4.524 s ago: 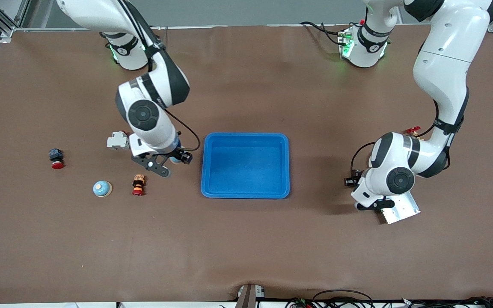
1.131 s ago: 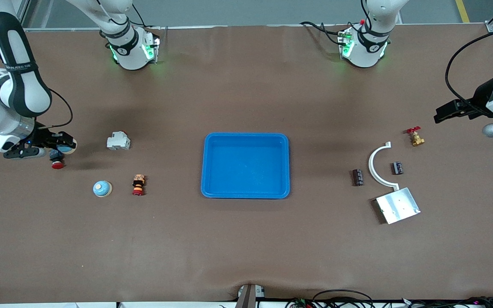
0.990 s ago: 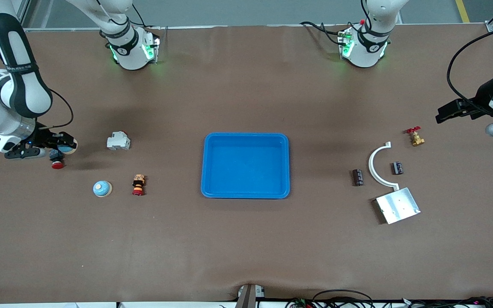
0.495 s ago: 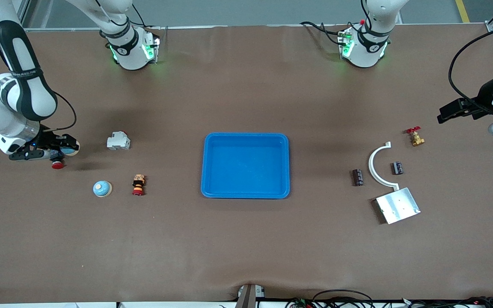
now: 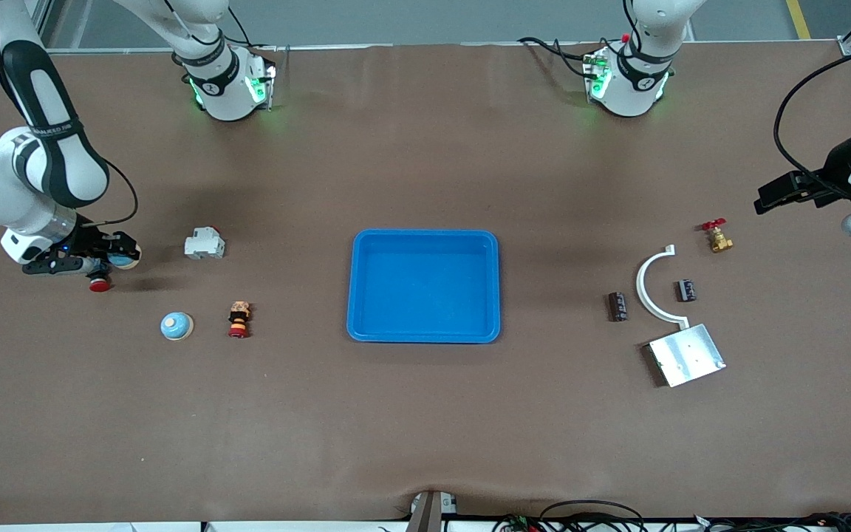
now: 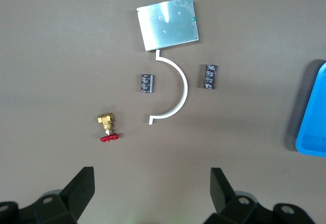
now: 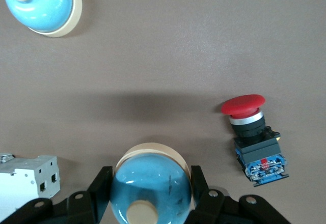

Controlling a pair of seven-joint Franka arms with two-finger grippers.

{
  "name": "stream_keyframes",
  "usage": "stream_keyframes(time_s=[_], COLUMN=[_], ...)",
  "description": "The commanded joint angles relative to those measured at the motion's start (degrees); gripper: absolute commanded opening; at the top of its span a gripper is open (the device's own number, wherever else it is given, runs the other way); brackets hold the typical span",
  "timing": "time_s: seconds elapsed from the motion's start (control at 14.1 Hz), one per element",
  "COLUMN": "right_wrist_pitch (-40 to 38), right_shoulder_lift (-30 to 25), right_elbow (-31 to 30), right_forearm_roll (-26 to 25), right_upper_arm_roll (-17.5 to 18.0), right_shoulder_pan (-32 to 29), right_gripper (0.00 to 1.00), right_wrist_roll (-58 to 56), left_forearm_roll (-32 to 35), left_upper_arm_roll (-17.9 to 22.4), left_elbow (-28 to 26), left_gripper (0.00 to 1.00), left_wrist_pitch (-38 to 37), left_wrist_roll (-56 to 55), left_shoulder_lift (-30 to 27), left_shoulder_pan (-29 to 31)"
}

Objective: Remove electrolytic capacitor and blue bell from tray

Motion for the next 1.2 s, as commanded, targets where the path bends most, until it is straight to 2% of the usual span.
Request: stream_keyframes(time_s=[0.0,0.28,0.49,0.78,1.13], right_wrist_pitch=[1.1,1.6,2.6,3.9,3.9], right_shoulder_lift=[0.3,1.0,1.8,3.2,4.4], right_elbow=[-0.5,-0.7,-1.0,-1.3,-1.3], right_forearm_roll=[1.5,1.7,1.8,2.7,3.7], right_upper_arm_roll=[0.8,0.9,1.0,1.0,1.0], right_shoulder_pan=[-1.0,-1.4,-1.4,-1.4,-1.4], right_gripper=[0.00,0.00,0.00,0.00,0.00], right_wrist_roll=[-1.6,-1.6,-1.5,-1.6,-1.9], left_forearm_roll=[-0.4,-0.4,-0.3,-0.3,-0.2], left_upper_arm_roll=[-0.3,-0.1,1.7,11.8,28.0], left_elbow=[0.8,0.9,1.3,1.3,1.3], left_gripper=[1.00,1.00,1.00,1.00,1.00], left_wrist_pitch=[-0.7,-0.7,-0.7,-0.7,-1.2], left_wrist_roll=[0.9,0.9,0.8,0.8,0.8], left_shoulder_lift=[0.1,0.0,0.0,0.0,0.0], left_shoulder_pan=[0.4,-0.1,-3.0,-13.1,-29.0])
